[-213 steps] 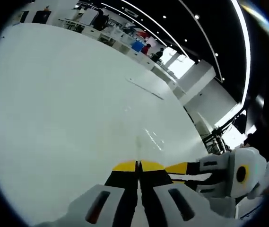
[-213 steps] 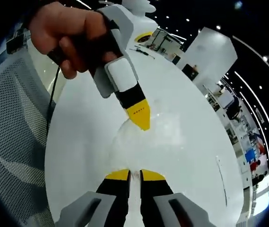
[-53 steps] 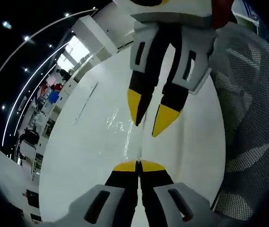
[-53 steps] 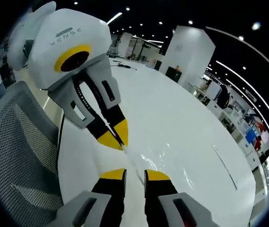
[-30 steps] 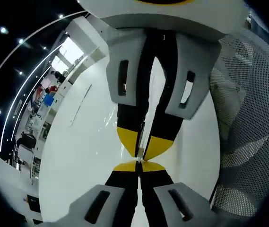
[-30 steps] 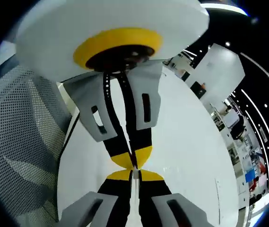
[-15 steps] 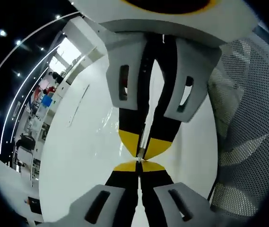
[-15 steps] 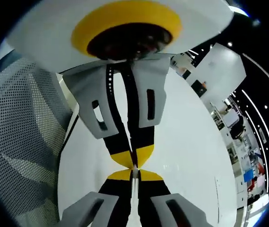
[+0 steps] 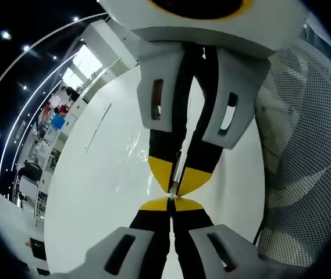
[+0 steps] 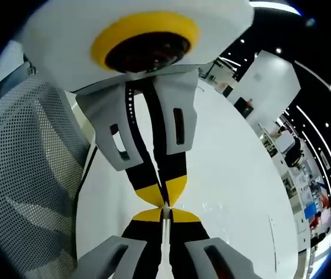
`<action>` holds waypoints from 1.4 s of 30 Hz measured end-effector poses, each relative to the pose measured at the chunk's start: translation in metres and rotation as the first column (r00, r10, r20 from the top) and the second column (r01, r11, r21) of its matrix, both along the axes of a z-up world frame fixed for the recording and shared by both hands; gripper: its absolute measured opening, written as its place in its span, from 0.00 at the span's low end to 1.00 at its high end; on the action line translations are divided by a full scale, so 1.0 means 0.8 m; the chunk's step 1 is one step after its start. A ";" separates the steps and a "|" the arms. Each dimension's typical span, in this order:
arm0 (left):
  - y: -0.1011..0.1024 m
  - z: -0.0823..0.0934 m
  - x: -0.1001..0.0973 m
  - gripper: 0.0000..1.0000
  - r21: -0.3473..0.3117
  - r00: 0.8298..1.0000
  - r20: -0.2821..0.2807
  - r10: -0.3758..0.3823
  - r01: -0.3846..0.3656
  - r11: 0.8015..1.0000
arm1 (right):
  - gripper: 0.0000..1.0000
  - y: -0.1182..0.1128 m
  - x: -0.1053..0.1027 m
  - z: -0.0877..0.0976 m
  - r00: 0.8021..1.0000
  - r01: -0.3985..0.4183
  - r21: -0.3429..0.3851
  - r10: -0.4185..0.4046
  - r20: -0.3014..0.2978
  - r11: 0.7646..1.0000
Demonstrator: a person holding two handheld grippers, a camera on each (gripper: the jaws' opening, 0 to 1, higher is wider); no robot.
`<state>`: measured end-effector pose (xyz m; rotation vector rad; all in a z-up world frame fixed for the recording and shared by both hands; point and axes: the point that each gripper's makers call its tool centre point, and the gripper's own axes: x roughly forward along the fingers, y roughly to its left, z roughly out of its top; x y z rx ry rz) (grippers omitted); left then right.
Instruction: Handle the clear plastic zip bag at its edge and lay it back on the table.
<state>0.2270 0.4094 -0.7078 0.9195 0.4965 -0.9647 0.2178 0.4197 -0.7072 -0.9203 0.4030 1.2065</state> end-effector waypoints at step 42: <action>0.017 -0.010 0.001 0.00 0.024 0.999 -0.021 0.043 -0.042 0.999 | 0.00 -0.016 0.000 -0.006 1.000 0.025 -0.030 -0.026 -0.011 0.999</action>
